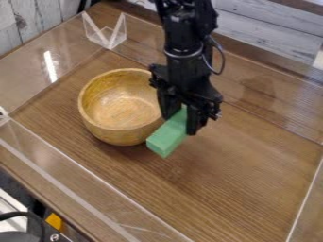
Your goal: Remove the green block from inside the brown bowl and put it on the table
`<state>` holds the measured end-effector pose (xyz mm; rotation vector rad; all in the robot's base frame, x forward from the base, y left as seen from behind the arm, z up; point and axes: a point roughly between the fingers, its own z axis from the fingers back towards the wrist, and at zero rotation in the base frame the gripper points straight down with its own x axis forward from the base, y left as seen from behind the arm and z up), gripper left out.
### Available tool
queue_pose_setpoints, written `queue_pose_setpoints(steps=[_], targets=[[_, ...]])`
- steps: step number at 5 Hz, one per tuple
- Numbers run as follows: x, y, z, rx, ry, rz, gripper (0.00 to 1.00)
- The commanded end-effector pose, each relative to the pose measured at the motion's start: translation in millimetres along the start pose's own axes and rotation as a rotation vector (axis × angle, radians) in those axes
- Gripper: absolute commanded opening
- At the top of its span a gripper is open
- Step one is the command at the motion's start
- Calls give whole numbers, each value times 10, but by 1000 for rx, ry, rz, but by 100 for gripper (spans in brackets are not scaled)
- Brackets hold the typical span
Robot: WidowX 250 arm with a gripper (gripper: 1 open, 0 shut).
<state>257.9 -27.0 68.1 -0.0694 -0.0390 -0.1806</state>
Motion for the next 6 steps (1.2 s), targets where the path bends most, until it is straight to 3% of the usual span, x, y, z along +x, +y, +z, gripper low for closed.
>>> queue_pose_setpoints(steps=[1,4,6], targets=[[40,-62,24,-1,-26,-20,0],[29,-160,-84,-6,-19,-37,0],[-49,-267,-77,-11,-18,-47,0]])
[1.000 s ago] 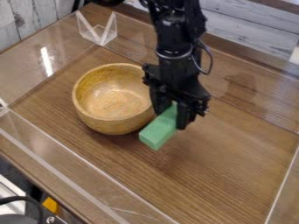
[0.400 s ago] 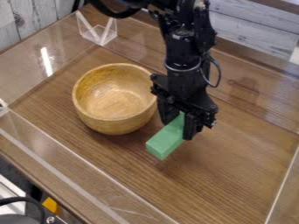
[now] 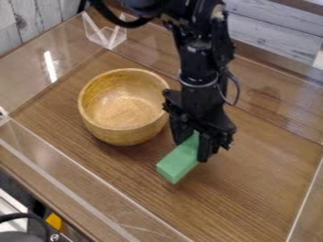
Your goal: Remove the green block from inside the brown bowl and put it on the table
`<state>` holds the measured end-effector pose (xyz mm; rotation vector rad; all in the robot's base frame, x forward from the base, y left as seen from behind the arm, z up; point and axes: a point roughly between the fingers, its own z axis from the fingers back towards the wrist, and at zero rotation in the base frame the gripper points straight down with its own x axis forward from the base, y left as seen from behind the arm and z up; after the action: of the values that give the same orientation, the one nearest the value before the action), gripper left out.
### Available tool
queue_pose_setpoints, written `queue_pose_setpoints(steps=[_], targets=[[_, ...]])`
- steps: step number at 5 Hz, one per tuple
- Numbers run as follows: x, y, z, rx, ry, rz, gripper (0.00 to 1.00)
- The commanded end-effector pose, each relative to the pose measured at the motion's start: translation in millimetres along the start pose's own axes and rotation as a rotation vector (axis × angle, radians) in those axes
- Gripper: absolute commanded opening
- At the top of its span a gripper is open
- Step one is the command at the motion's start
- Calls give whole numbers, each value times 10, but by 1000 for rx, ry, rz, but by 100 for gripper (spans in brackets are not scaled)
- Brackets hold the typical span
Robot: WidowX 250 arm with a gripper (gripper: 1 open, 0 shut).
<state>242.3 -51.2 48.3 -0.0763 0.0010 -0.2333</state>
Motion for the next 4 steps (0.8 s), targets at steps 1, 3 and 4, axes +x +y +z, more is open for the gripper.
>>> queue_pose_setpoints(steps=[1,3,4], targets=[[38,-85,132,1,-58,-8,0],[35,-95,167,-7,-61,2,100],[18,-71,187,-6,-61,10,100]])
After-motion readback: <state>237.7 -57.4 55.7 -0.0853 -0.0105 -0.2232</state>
